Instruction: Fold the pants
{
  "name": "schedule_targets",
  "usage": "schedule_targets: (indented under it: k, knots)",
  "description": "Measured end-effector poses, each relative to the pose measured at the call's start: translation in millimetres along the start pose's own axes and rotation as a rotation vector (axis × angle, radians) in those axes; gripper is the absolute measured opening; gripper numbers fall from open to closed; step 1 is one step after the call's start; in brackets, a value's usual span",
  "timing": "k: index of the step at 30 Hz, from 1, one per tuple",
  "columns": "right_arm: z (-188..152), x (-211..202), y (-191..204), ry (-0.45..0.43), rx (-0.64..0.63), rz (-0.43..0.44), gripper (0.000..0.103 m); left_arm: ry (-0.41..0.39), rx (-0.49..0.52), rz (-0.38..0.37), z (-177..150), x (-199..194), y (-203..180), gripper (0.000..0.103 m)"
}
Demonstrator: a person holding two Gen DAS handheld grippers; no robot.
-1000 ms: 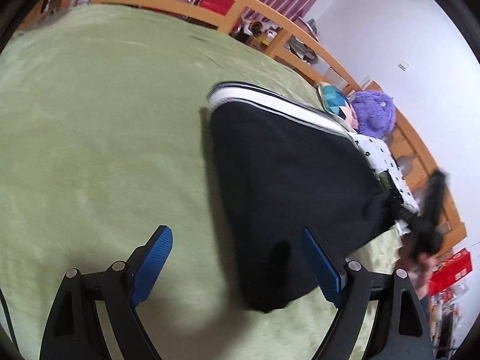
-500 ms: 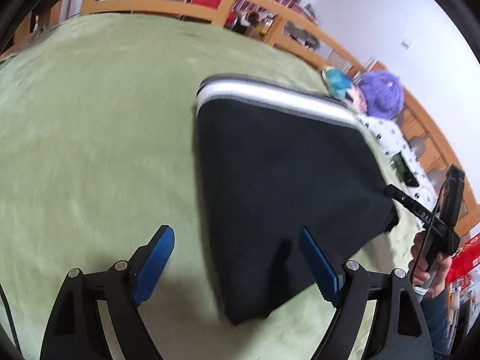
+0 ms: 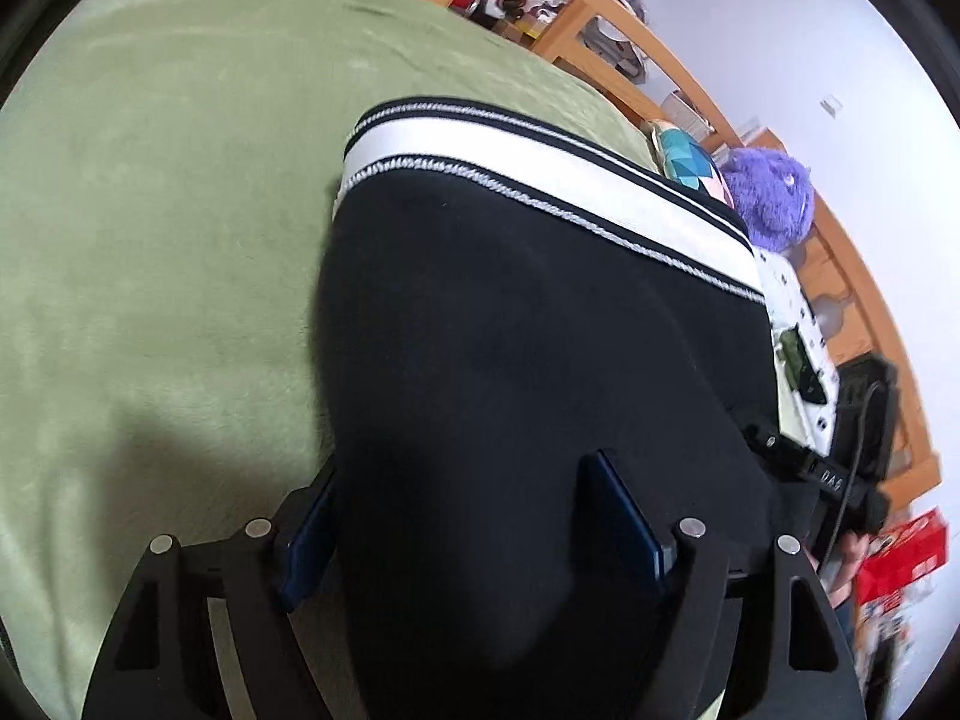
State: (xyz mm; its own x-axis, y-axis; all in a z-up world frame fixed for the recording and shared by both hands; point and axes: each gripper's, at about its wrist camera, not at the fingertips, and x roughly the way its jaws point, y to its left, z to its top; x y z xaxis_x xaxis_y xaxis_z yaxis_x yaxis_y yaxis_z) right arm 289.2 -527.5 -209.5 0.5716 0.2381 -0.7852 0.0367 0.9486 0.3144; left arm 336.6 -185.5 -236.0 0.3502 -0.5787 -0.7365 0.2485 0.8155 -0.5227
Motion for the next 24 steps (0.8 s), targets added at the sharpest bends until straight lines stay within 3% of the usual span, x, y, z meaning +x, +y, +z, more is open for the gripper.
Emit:
schedule_targets:
  k: [2,4,6,8,9,10,11,13,17,24]
  knots:
    - [1.6,10.4,-5.4,0.017,0.019,0.020,0.092,0.011,-0.030,-0.021,0.8,5.1,5.4,0.077]
    - [0.2,19.5,-11.2,0.020,0.046,0.048,0.093,0.015,-0.036,-0.027,0.1,6.3,6.5,0.075]
    - [-1.4,18.2,-7.4,0.002,0.024,0.033,0.089,0.011,-0.014,-0.015,-0.5,4.8,1.9,0.062]
    - [-2.2,13.7,-5.4,-0.007,0.018,0.067,0.068,-0.002,-0.009,-0.025,-0.7,-3.6,0.9,0.036]
    - [-1.5,10.5,-2.8,-0.015,0.013,0.054,0.064,-0.011,-0.006,-0.028,1.0,-9.0,-0.1,0.030]
    - [-2.0,5.6,1.0,-0.019,0.007,0.045,0.052,-0.022,-0.003,-0.041,1.7,-16.8,-0.9,0.023]
    - [-1.9,-1.5,3.9,-0.033,0.002,0.039,0.042,-0.027,-0.010,-0.072,2.9,-25.8,-2.0,0.020]
    - [-3.3,-17.7,12.3,-0.058,0.020,0.052,0.036,-0.033,-0.024,-0.110,4.0,-42.2,-4.5,0.018]
    - [-11.7,-46.2,46.1,-0.092,0.008,0.001,0.033,-0.055,0.022,-0.103,-5.3,-83.9,-18.7,0.017]
    - [-50.7,-98.3,126.2,-0.118,0.008,0.078,0.032,-0.092,0.047,-0.075,-38.1,-190.1,-2.0,0.017]
